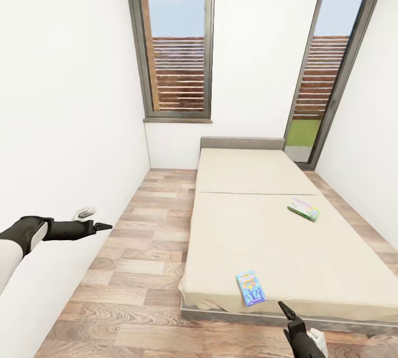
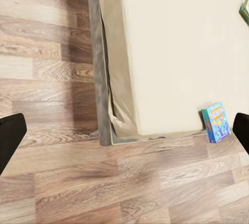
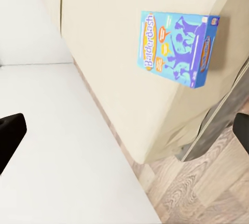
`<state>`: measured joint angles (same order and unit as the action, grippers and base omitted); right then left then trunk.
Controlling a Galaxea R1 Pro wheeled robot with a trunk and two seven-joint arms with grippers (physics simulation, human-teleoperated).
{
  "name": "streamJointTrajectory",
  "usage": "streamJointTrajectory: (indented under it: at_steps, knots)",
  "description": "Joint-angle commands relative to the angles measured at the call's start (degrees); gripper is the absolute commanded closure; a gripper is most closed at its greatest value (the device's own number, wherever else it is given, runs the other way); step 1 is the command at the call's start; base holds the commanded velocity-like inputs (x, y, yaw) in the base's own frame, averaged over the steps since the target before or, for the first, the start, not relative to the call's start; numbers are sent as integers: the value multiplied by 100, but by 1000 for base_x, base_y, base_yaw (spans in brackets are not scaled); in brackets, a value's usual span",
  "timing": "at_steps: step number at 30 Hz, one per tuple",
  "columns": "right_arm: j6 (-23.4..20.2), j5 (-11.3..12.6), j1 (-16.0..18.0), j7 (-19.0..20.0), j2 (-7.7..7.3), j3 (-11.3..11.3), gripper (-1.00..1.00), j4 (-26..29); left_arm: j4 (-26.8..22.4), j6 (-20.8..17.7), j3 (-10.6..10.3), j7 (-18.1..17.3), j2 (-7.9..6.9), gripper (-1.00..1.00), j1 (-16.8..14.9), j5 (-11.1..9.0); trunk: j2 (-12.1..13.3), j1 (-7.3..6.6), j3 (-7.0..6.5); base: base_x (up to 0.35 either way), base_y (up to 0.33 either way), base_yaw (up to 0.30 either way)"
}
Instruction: Put all the toys in the child's room - the three board games (two on the bed and one on the table), the two jigsaw puzzles on the table, and the tennis ball on the table - inside the toy box on the table in the child's room.
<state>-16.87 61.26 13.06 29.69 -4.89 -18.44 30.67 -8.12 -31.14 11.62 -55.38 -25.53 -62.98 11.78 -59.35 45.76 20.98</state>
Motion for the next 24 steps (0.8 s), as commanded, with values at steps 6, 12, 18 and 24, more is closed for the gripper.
streamJointTrajectory:
  at_steps: [6,12,18,24]
  knots:
    - [-53,263,4,18,21,-12,-100,-3,-5,-41,51,-26,-3,-100,-3,52,-247,133,115,0,0,0]
    - [-67,312,4,373,27,-11,-100,-11,-5,-41,51,-21,6,-100,-2,52,-487,265,223,0,0,0]
    - [-70,308,4,851,30,-2,-100,-16,-5,-41,51,-17,52,-100,5,60,-728,396,330,0,0,0]
    - [-71,308,4,910,25,-9,-100,-18,-5,-39,51,-17,63,-100,5,61,-969,528,438,0,0,0]
